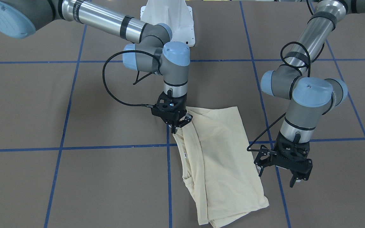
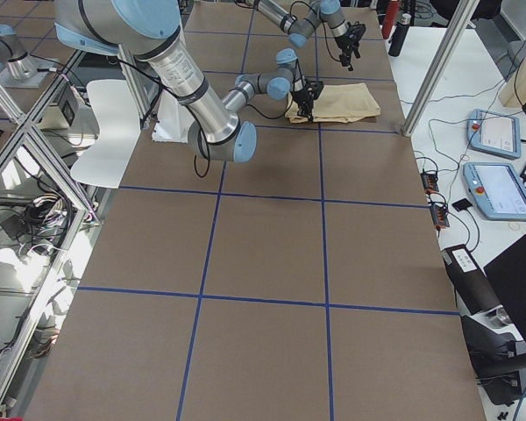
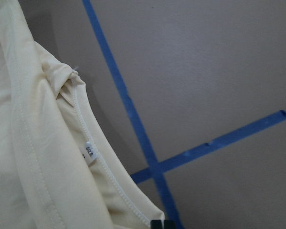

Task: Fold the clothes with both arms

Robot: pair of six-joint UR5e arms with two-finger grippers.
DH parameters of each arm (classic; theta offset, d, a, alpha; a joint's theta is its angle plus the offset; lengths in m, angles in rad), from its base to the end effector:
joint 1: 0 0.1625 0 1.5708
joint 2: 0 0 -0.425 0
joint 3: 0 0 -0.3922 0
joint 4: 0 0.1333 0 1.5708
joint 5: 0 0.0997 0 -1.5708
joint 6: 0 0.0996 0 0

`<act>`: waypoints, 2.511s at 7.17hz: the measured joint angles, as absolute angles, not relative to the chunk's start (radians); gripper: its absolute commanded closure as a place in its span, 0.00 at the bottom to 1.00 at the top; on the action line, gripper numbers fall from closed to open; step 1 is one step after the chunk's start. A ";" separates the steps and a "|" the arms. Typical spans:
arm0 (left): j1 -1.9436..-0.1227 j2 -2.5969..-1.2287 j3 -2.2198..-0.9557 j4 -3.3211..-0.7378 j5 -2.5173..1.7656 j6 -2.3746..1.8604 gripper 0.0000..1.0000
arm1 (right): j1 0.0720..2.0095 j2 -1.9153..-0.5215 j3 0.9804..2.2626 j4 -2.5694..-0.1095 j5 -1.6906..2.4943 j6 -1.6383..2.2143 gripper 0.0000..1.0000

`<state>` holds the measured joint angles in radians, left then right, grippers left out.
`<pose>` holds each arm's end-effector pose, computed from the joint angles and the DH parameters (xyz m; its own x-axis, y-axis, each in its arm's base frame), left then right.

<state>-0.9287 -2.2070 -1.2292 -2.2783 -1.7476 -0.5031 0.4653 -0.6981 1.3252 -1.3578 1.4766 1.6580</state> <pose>0.3649 -0.6813 0.3593 0.7684 0.4125 -0.4892 0.0548 0.7193 0.6925 -0.6362 -0.4791 0.1975 0.5498 0.3731 0.7473 -0.5593 0.8290 -0.0023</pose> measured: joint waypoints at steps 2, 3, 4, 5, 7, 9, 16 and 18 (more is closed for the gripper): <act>-0.927 -2.189 -1.253 -2.278 -1.748 -0.505 0.00 | 0.427 -0.888 1.558 -1.400 1.458 1.659 1.00; -0.927 -2.175 -1.272 -2.278 -1.748 -0.506 0.00 | 0.406 -0.950 1.629 -1.408 1.443 1.660 1.00; -0.926 -2.167 -1.283 -2.278 -1.749 -0.505 0.00 | 0.386 -0.986 1.672 -1.411 1.425 1.661 1.00; -0.925 -2.163 -1.288 -2.278 -1.749 -0.505 0.00 | 0.364 -1.003 1.698 -1.413 1.405 1.663 1.00; -0.922 -2.162 -1.290 -2.277 -1.749 -0.505 0.00 | 0.340 -1.016 1.722 -1.417 1.389 1.665 0.00; -0.921 -2.161 -1.291 -2.278 -1.750 -0.505 0.00 | 0.342 -1.024 1.723 -1.418 1.387 1.647 0.00; -0.919 -2.161 -1.292 -2.278 -1.750 -0.505 0.00 | 0.444 -0.681 1.399 -1.686 1.474 1.473 0.00; -0.919 -2.161 -1.292 -2.278 -1.750 -0.505 0.00 | 0.434 -0.647 1.337 -1.726 1.480 1.442 0.00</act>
<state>-0.9188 -2.1614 -1.2916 -2.2779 -1.7503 -0.5047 0.4336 -0.6468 1.3367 -1.7259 1.4804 1.4417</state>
